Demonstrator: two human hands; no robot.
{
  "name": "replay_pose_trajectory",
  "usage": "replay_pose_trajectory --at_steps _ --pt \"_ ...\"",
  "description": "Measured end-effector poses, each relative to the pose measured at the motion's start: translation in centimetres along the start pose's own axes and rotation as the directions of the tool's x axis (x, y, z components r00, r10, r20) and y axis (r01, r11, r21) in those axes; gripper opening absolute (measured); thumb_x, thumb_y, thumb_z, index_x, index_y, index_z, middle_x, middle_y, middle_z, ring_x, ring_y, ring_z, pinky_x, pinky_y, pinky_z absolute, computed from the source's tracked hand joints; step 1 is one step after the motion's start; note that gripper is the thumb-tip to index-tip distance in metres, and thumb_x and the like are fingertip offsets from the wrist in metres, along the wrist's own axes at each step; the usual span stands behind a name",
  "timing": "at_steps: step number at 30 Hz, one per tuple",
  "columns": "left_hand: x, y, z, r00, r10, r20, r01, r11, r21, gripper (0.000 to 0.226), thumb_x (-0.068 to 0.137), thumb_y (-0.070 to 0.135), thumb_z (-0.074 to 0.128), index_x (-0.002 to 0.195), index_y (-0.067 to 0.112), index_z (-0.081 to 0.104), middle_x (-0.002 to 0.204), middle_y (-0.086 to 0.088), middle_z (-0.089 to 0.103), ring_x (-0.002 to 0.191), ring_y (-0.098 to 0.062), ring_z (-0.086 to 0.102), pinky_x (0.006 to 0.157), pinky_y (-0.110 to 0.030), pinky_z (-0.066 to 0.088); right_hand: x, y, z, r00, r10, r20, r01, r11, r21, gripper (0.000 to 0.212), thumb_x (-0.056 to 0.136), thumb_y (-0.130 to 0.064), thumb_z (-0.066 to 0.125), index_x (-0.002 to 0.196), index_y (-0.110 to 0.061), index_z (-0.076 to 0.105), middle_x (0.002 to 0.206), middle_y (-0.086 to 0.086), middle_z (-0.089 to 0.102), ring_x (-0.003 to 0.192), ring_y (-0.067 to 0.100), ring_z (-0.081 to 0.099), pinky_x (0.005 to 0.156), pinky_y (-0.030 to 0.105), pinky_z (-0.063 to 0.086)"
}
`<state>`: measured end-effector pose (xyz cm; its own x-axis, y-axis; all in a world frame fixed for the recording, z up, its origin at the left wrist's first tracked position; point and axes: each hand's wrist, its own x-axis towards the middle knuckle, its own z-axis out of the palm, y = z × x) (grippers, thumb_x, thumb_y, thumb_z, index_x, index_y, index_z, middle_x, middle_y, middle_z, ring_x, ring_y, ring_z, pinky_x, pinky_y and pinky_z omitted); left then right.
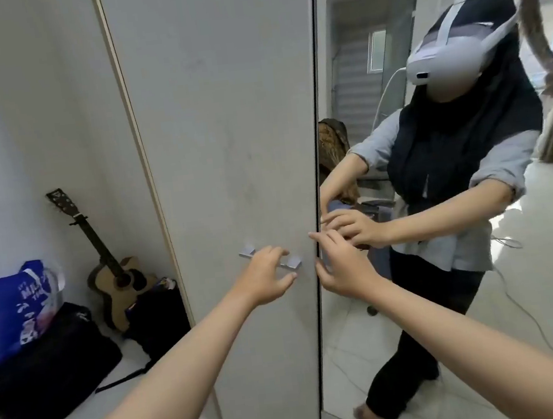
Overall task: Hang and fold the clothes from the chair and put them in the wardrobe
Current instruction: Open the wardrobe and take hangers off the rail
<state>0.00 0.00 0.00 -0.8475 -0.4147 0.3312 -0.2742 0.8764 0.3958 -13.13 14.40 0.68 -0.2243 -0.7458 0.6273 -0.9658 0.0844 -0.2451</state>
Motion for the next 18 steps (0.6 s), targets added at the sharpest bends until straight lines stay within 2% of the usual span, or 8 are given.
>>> replay_pose_trajectory --at_steps 2,5,9,13,16,18 --pt "1.1 -1.0 1.0 1.000 0.022 0.019 -0.022 1.000 -0.013 0.043 0.085 0.033 0.063 0.120 0.010 0.056 0.117 -0.007 0.059 0.116 -0.021 0.052 0.098 -0.031 0.039 0.3 0.7 0.9 0.997 -0.007 -0.072 0.011 0.999 0.053 0.047 0.083 -0.012 0.060 0.128 -0.003 0.052 0.110 0.010 0.057 0.095 0.021 0.056 0.076 0.028 0.051" --pt "2.1 -2.6 2.3 0.999 -0.002 0.039 0.003 1.000 -0.019 0.036 0.085 0.034 0.058 0.113 0.013 0.060 0.111 -0.005 0.062 0.112 -0.022 0.053 0.096 -0.033 0.041 0.2 1.2 2.3 0.983 0.022 -0.181 -0.006 0.996 0.093 0.043 0.082 -0.010 0.061 0.123 0.002 0.056 0.104 0.010 0.056 0.091 0.013 0.053 0.080 0.021 0.047" --pt "2.4 -3.9 3.4 0.994 0.042 -0.099 -0.048 0.997 -0.063 0.044 0.079 0.049 0.047 0.105 0.018 0.067 0.100 0.001 0.066 0.099 -0.020 0.059 0.089 -0.036 0.046 0.6 1.7 3.6 0.953 0.041 -0.302 0.003 0.990 0.142 0.039 0.084 -0.014 0.057 0.118 0.005 0.059 0.096 0.010 0.055 0.084 0.012 0.051 0.079 0.017 0.045" --pt "1.7 -3.8 3.6 0.989 -0.005 -0.149 -0.024 0.981 -0.195 0.042 0.080 0.050 0.052 0.106 0.023 0.070 0.095 0.006 0.063 0.097 -0.014 0.056 0.092 -0.031 0.043 0.5 1.9 4.3 0.928 0.053 -0.369 0.015 0.984 0.180 0.035 0.082 -0.003 0.062 0.117 0.004 0.061 0.092 0.010 0.055 0.079 0.015 0.053 0.073 0.023 0.050" --pt "0.6 -3.6 3.3 0.982 -0.058 -0.177 0.001 0.952 -0.307 0.031 0.082 0.041 0.062 0.107 0.025 0.071 0.084 0.015 0.054 0.091 -0.009 0.052 0.085 -0.022 0.040 0.4 2.1 4.2 0.933 0.014 -0.359 0.070 0.973 0.220 0.035 0.080 0.005 0.063 0.115 0.002 0.062 0.092 0.011 0.058 0.083 0.019 0.058 0.076 0.028 0.053" --pt "-0.3 -3.8 3.3 0.981 -0.077 -0.177 0.006 0.930 -0.368 0.027 0.082 0.035 0.065 0.107 0.025 0.072 0.087 0.012 0.054 0.094 -0.009 0.053 0.086 -0.016 0.039 0.4 2.1 4.1 0.940 -0.022 -0.340 0.104 0.969 0.222 0.034 0.081 0.004 0.065 0.114 0.000 0.062 0.093 0.009 0.059 0.086 0.019 0.057 0.075 0.031 0.052"
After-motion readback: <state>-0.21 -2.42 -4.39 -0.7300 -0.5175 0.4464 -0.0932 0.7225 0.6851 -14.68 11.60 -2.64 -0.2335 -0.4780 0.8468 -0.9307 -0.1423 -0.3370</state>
